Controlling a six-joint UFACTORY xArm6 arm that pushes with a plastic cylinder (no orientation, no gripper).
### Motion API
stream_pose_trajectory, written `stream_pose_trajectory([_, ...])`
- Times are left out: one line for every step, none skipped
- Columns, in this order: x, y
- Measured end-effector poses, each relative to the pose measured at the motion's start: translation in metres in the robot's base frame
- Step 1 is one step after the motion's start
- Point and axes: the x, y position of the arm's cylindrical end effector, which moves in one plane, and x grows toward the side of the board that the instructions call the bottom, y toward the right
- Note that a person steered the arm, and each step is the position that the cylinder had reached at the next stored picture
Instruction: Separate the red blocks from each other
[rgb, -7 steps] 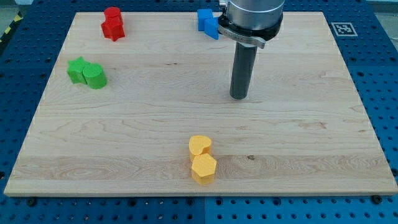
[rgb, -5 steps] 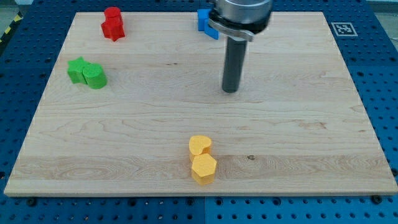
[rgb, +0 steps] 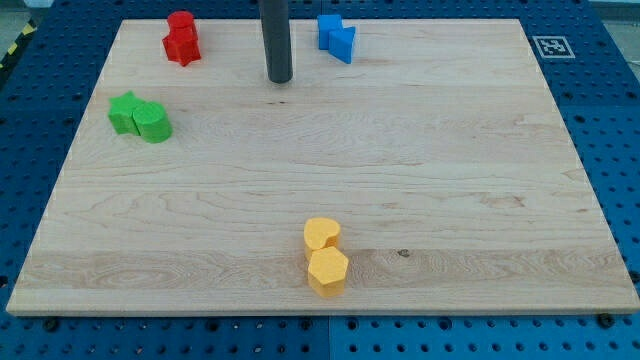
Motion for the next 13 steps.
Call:
stream_pose_trajectory([-0.004, 0.0])
stream_pose_trajectory([-0.019, -0.001])
stream_pose_trajectory([-0.039, -0.018])
stream_pose_trajectory([-0.066, -0.027])
stream_pose_trajectory([-0.101, -0.044])
stream_pose_trajectory([-0.12, -0.086])
stream_pose_trajectory([-0.122, -0.143])
stream_pose_trajectory([-0.121, -0.174])
stream_pose_trajectory([-0.121, -0.174])
stream_pose_trajectory([-0.122, -0.198])
stream_pose_trajectory([-0.122, -0.208])
stream_pose_trajectory([-0.12, -0.208])
stream_pose_trajectory([-0.105, -0.195])
